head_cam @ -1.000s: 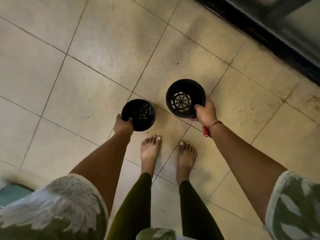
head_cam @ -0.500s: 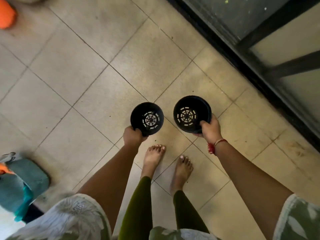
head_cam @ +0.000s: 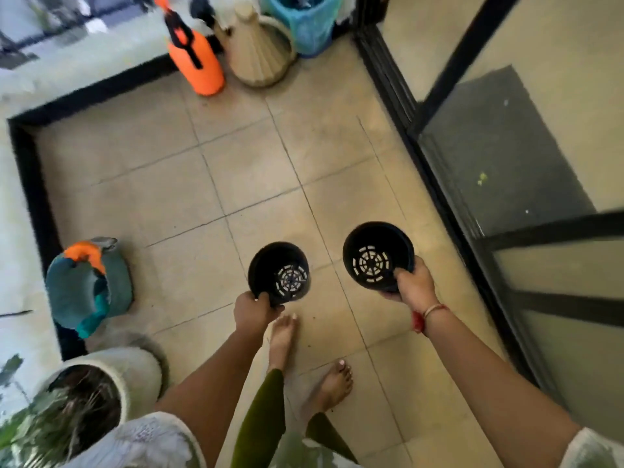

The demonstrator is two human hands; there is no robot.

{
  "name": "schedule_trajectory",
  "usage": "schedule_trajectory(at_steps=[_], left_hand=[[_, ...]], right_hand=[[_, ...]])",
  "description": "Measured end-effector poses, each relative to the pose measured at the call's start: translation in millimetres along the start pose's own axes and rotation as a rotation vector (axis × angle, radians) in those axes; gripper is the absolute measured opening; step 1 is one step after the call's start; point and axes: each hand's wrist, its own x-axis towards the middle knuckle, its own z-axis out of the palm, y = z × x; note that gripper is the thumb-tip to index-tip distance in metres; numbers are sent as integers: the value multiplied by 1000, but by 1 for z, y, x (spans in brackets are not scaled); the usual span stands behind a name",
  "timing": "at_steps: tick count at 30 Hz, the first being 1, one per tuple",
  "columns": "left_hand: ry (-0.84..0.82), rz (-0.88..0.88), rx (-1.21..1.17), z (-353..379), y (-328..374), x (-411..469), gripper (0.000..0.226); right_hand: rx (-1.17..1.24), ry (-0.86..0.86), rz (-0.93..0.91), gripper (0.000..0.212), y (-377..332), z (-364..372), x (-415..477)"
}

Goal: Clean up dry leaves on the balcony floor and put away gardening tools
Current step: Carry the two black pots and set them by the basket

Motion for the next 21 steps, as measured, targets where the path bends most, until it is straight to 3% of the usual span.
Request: schedule_trajectory(at_steps=[4,8,13,17,21], left_hand=[[40,-50,-237,-48,15,-2,16],[138,-9,-356,-106,29,10,14],[236,-91,-586,-171,21,45,19],[317,-152,-657,-217,8,49,8],[371,-209,-711,-251,-8,62,14]], right_hand=[[-91,-104,15,30,-19,39,-24],[-204,-224,-5,28,-39,111,-36],[-292,-374,-59,29,-65,214,-51],[-329,-449,-53,30,-81,276,-69],[-399,-471,-64,30,-97,326,-86]])
